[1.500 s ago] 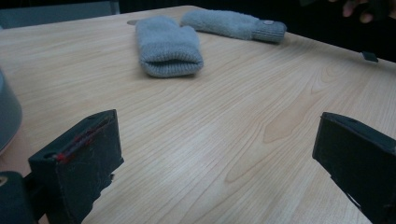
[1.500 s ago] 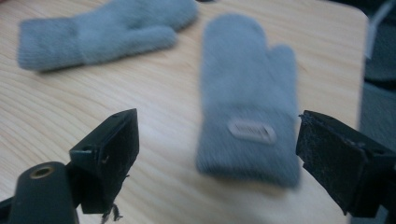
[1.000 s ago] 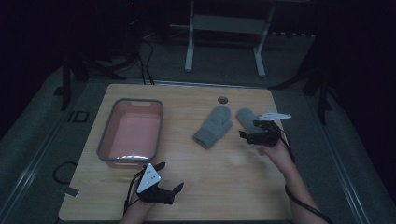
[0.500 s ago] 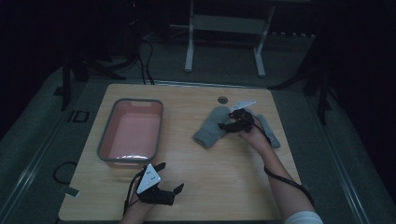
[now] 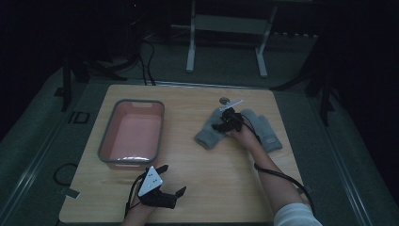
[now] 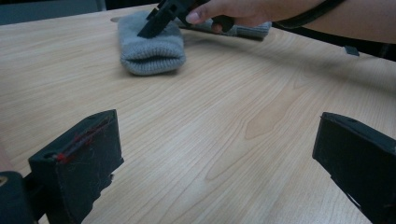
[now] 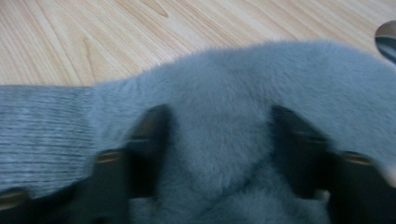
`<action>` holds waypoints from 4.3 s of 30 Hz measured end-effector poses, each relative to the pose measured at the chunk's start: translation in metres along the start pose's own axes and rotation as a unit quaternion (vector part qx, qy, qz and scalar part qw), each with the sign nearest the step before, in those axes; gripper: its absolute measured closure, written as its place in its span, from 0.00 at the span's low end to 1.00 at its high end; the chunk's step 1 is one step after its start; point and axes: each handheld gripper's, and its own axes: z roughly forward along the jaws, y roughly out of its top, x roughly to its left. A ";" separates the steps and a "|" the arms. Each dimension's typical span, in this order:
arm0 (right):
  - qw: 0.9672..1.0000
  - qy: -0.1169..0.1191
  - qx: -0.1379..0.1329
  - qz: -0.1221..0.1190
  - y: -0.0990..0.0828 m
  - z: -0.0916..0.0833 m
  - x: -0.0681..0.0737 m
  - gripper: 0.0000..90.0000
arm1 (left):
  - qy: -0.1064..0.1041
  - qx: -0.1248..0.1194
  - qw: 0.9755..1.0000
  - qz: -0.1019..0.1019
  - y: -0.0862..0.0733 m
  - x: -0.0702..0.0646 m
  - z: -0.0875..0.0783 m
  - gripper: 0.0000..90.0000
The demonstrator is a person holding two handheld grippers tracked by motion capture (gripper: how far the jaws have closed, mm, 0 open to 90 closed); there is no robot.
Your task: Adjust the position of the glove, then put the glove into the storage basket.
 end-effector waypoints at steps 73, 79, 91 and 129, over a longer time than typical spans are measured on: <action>0.997 0.003 -0.065 -0.049 -0.066 -0.136 -0.002 0.38 | 0.008 0.005 1.000 -0.013 0.000 0.004 0.003 0.02; 0.995 -0.082 -0.060 0.013 -0.097 -0.145 -0.050 0.49 | 0.004 0.008 1.000 -0.010 0.000 0.003 0.006 0.02; 0.997 -0.063 -0.037 0.032 -0.117 -0.123 -0.081 0.52 | 0.001 0.006 1.000 -0.013 0.000 0.004 0.006 0.02; 0.961 -0.149 -0.045 0.229 -0.130 -0.163 -0.009 0.89 | 0.005 -0.001 1.000 -0.012 0.000 0.005 0.006 0.02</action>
